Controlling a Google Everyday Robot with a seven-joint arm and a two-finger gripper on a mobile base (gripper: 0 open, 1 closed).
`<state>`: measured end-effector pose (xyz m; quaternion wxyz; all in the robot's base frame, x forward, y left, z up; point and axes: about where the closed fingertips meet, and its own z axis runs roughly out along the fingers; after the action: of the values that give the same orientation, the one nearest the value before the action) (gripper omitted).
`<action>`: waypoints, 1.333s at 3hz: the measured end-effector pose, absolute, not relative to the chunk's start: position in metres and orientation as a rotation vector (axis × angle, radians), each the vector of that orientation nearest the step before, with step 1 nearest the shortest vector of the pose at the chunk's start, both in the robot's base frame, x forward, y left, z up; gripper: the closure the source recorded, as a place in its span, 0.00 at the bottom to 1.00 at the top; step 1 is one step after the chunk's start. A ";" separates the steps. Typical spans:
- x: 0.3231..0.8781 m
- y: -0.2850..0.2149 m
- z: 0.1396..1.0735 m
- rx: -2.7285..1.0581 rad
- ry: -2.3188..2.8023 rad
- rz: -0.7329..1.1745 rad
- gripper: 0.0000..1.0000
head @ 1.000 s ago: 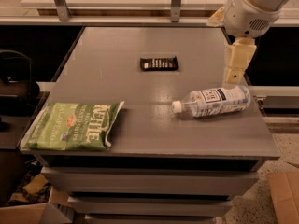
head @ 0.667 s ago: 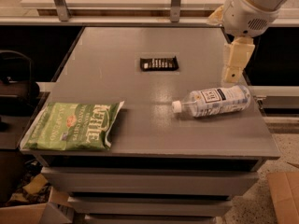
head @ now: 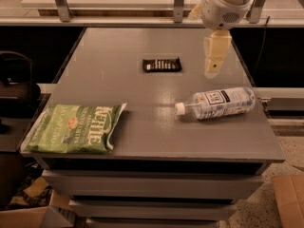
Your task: Move rxbar chocolate near green jalapeno chip bag
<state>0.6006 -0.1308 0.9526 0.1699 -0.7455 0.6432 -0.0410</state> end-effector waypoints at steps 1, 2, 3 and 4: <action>0.633 -0.104 0.941 -2.182 1.768 -0.097 0.00; 0.657 -0.081 0.922 -2.212 1.743 -0.079 0.00; 0.673 -0.063 0.898 -2.235 1.742 -0.042 0.00; 0.686 -0.049 0.876 -2.250 1.748 0.006 0.00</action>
Offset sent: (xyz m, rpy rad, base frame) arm 0.0814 0.0741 -0.0510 -0.0179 0.0521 0.1207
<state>0.6859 -0.0493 0.8759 0.1457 -0.7812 0.6070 0.0020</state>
